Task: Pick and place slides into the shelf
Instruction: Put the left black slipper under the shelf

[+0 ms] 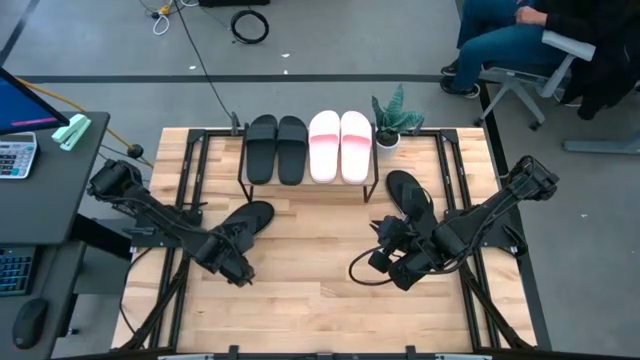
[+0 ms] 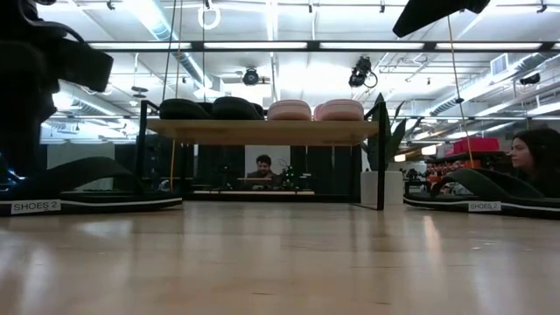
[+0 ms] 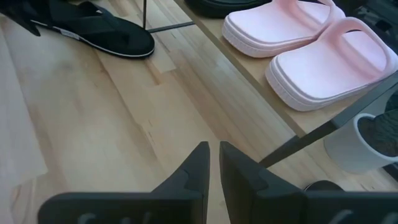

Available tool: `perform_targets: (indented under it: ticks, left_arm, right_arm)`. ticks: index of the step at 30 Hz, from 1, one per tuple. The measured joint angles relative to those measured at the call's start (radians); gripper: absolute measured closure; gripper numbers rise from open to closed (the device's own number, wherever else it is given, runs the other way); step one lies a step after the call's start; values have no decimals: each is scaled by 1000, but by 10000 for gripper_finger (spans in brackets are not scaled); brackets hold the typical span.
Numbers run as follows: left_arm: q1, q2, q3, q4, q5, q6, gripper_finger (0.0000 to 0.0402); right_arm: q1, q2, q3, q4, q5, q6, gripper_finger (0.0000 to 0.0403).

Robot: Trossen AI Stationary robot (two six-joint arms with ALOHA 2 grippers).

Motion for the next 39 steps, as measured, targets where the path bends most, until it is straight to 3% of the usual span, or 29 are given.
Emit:
perform_targets:
  ticks: [6, 11, 16, 27, 34, 39]
  left_arm:
    - [-18, 0, 0, -18, 105, -100, 266]
    - [-36, 0, 0, -62, 121, -115, 265]
    - [-34, 0, 0, -154, 19, -115, 269]
    - [-22, 0, -13, -125, -143, -10, 267]
    - [36, 0, -117, 54, -157, 54, 274]
    - [69, -1, -140, 83, -164, -34, 310]
  right_arm:
    - [0, 0, 0, 0, 0, 0, 360]
    - [0, 0, 0, 0, 0, -1, 360]
    - [0, 0, 0, 0, 0, -1, 360]
    - [0, 0, 0, 0, 0, -8, 360]
    - [0, 0, 0, 0, 0, -15, 360]
    - [0, 0, 0, 0, 1, -33, 360]
